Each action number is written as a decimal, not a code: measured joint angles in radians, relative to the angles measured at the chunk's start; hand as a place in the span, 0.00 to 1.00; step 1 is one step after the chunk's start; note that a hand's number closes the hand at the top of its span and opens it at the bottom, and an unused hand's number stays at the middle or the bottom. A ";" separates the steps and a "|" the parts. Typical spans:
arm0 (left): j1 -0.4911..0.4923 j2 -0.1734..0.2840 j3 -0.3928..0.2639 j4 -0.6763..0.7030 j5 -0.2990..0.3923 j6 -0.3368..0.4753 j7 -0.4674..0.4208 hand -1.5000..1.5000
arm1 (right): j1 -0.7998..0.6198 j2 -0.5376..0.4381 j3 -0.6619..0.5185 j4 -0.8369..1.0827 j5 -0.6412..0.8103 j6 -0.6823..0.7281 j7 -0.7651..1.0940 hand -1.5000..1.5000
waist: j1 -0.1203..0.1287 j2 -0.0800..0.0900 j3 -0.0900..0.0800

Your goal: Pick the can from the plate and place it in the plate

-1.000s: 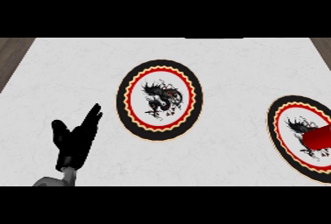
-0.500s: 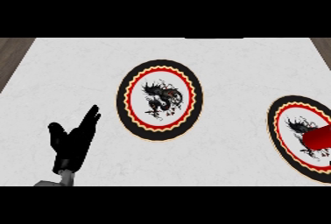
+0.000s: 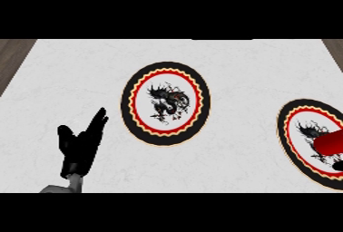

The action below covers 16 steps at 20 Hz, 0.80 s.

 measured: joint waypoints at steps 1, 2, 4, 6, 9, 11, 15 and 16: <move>0.006 -0.004 0.002 -0.009 -0.007 0.004 0.005 0.50 | 0.005 0.004 -0.006 0.014 0.010 0.002 -0.021 0.00 | 0.000 0.000 0.000; 0.006 -0.006 0.007 -0.004 -0.010 -0.003 0.001 0.50 | -0.001 0.011 -0.006 0.033 0.022 0.004 -0.033 0.00 | 0.000 0.000 0.000; 0.011 -0.012 0.016 -0.004 -0.013 -0.011 -0.006 0.50 | -0.021 0.023 -0.001 0.069 0.046 0.011 -0.049 0.00 | 0.000 0.001 0.000; 0.007 -0.018 0.022 -0.005 -0.019 -0.015 0.007 0.50 | -0.036 0.036 0.003 0.090 0.065 0.021 -0.052 0.00 | 0.000 0.001 0.000; 0.007 -0.029 0.027 -0.007 -0.029 -0.020 0.010 0.50 | -0.052 0.041 0.011 0.127 0.094 0.040 -0.077 1.00 | 0.000 0.001 0.000; 0.013 -0.029 0.030 -0.009 -0.034 -0.029 0.005 0.50 | -0.054 0.042 0.033 0.133 0.122 0.049 -0.097 1.00 | 0.001 0.001 0.000; 0.014 -0.041 0.040 0.006 -0.044 -0.041 -0.017 0.50 | -0.067 0.055 0.053 0.177 0.197 0.005 -0.159 1.00 | 0.000 -0.003 -0.003; 0.015 -0.040 0.044 0.001 -0.044 -0.045 -0.011 0.50 | -0.068 0.060 0.056 0.169 0.211 0.003 -0.154 1.00 | 0.000 -0.003 -0.004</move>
